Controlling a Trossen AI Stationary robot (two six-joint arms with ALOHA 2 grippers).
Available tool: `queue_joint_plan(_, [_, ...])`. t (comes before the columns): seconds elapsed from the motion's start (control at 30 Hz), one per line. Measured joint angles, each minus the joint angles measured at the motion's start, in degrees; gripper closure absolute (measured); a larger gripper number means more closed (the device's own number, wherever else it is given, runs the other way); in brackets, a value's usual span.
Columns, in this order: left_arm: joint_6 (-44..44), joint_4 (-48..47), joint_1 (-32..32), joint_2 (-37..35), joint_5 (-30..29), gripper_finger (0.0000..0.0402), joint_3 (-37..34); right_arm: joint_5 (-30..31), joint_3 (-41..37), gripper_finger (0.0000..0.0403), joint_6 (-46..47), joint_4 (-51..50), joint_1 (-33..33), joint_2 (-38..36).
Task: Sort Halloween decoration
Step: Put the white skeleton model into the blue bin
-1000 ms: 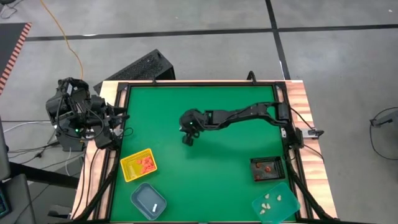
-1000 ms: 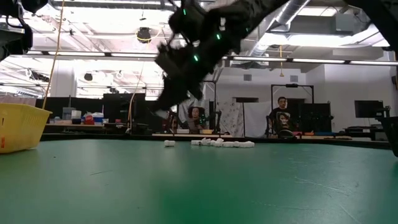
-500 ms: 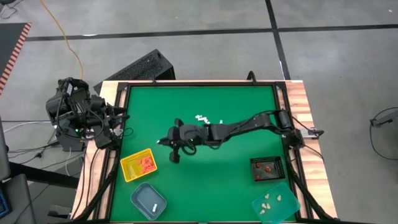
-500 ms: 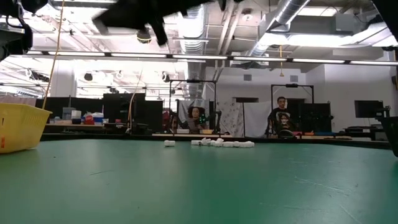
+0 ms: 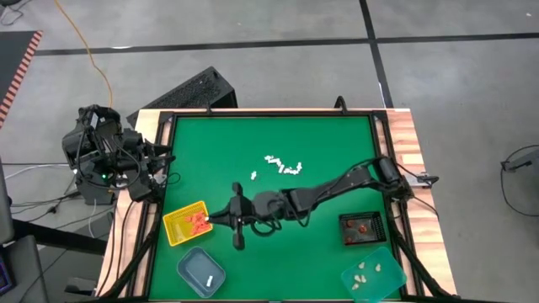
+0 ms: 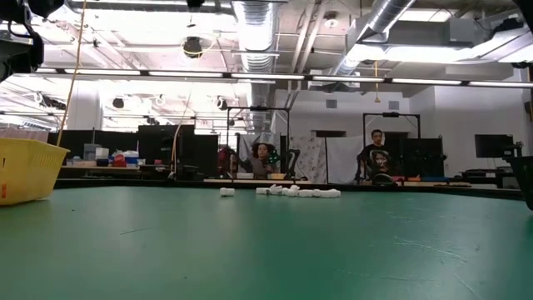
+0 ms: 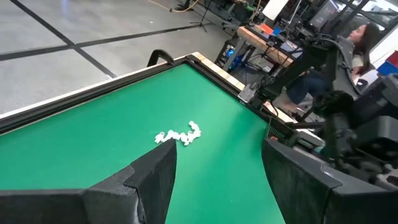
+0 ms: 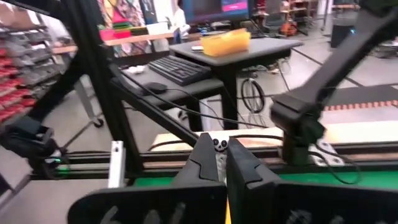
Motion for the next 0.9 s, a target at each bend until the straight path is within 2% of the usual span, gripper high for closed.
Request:
queue_joint_plan(0.23, [0.0, 0.0, 0.0, 0.0, 0.0, 0.0176, 0.0, 0.0, 0.0, 0.0399, 0.0, 4.8, 2.1, 0.0])
queue_joint_plan(0.43, [0.0, 0.0, 0.0, 0.0, 0.0, 0.0176, 0.0, 0.0, 0.0, 0.0399, 1.4, 4.8, 3.4, 0.1])
queue_joint_plan(0.53, [0.0, 0.0, 0.0, 0.0, 0.0, 0.0176, 0.0, -0.1, 0.1, 0.0399, 3.2, 6.8, 3.6, 2.0])
queue_joint_plan(0.7, [0.0, 0.0, 0.0, 0.0, 1.0, 0.0176, 0.0, -0.7, 3.3, 0.0399, 7.1, 8.4, 4.0, 8.4])
queue_joint_plan(0.9, [0.0, 0.0, 0.0, 0.0, 2.7, 0.0176, 0.0, -6.7, 14.3, 0.0399, 11.0, 8.3, 3.9, 19.1])
